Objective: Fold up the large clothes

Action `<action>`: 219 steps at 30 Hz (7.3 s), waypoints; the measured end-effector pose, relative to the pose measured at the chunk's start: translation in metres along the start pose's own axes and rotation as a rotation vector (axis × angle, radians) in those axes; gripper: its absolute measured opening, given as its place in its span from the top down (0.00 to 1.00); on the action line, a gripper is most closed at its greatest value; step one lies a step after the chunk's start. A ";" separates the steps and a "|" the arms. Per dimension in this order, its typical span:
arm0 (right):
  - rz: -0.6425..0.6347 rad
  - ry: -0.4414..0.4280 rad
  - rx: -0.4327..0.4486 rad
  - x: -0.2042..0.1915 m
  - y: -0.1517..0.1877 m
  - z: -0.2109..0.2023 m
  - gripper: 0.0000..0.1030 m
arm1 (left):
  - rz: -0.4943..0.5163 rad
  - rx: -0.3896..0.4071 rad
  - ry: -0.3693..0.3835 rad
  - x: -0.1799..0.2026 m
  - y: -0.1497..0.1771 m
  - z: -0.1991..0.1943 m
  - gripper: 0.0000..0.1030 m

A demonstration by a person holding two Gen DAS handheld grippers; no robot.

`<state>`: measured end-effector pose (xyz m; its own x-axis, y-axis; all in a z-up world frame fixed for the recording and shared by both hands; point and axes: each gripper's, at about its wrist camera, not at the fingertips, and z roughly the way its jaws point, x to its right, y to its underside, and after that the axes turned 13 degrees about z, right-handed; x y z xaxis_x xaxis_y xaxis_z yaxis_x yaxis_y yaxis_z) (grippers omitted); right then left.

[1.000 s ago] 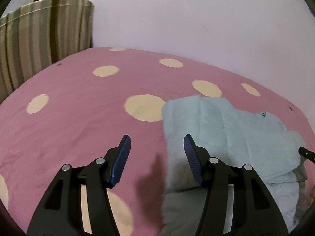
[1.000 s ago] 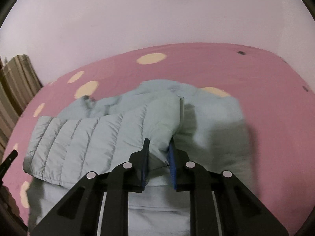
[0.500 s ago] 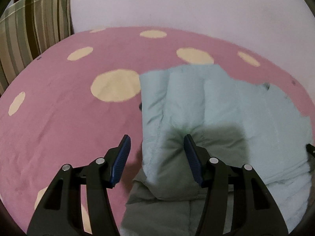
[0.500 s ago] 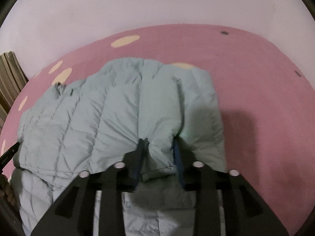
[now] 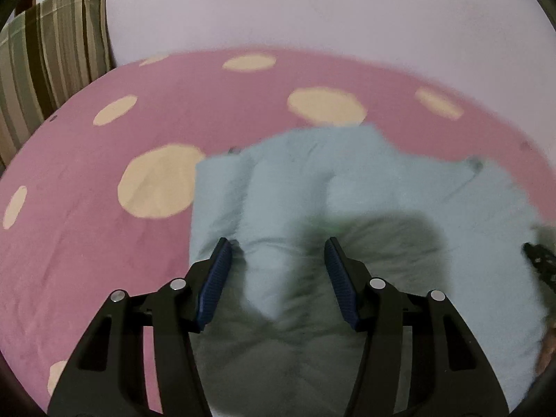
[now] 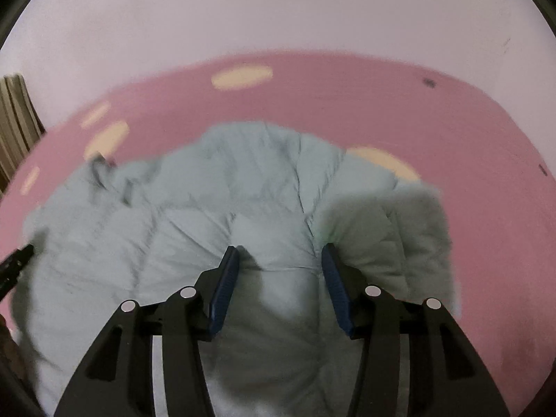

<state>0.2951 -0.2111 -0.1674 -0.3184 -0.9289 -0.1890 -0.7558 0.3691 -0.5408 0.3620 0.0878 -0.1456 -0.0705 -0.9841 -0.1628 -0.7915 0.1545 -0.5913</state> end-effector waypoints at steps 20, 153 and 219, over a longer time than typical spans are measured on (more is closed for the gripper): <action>-0.029 0.005 0.005 0.009 0.040 -0.013 0.46 | 0.071 -0.017 0.046 0.033 0.022 -0.007 0.44; -0.002 -0.146 0.119 0.083 0.016 -0.085 0.90 | 0.054 0.134 0.242 -0.042 0.017 -0.073 0.96; -0.079 -0.079 0.084 -0.070 -0.027 0.046 0.52 | 0.112 0.071 -0.004 0.117 -0.066 0.045 0.40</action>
<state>0.3645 -0.1574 -0.1774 -0.2107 -0.9557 -0.2054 -0.7253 0.2937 -0.6226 0.4336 -0.0335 -0.1614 -0.1533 -0.9602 -0.2336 -0.7339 0.2689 -0.6237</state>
